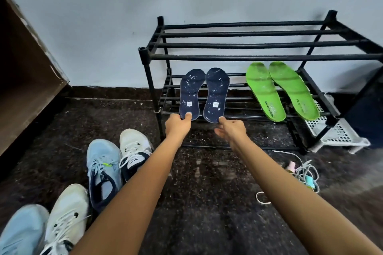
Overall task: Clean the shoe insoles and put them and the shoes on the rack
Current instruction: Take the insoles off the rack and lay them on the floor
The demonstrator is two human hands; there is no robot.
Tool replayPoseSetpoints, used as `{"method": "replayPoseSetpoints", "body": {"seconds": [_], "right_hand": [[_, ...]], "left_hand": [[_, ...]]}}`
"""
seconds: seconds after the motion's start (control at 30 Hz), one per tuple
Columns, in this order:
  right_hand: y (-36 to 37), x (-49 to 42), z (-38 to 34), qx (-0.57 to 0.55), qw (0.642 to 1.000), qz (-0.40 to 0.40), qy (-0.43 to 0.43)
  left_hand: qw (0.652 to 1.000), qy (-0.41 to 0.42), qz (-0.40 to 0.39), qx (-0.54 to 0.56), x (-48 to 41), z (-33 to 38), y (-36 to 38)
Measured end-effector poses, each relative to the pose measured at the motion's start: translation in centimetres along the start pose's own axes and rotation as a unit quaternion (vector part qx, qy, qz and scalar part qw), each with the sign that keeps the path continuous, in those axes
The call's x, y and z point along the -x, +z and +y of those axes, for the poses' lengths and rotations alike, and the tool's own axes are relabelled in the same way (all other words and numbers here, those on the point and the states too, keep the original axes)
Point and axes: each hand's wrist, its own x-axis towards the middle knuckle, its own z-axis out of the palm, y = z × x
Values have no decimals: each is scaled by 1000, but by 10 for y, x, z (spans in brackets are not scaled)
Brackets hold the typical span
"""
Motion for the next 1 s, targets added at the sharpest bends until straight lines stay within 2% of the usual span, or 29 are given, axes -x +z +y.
{"method": "replayPoseSetpoints", "body": {"seconds": [0.13, 0.27, 0.47, 0.67, 1.0], "right_hand": [[5, -9, -7, -44, 999, -20, 24], [5, -4, -13, -60, 998, -15, 25], [-2, 9, -14, -22, 999, 6, -43], [-14, 33, -13, -22, 996, -10, -81], [-55, 120, 29, -18, 988, -93, -125]], "left_hand": [[985, -63, 12, 158, -4, 12, 12], [968, -89, 18, 234, -5, 12, 12], [962, -67, -3, 266, 6, 6, 9], [949, -69, -19, 308, 25, -4, -4], [928, -66, -66, 360, 109, -42, -39]]}}
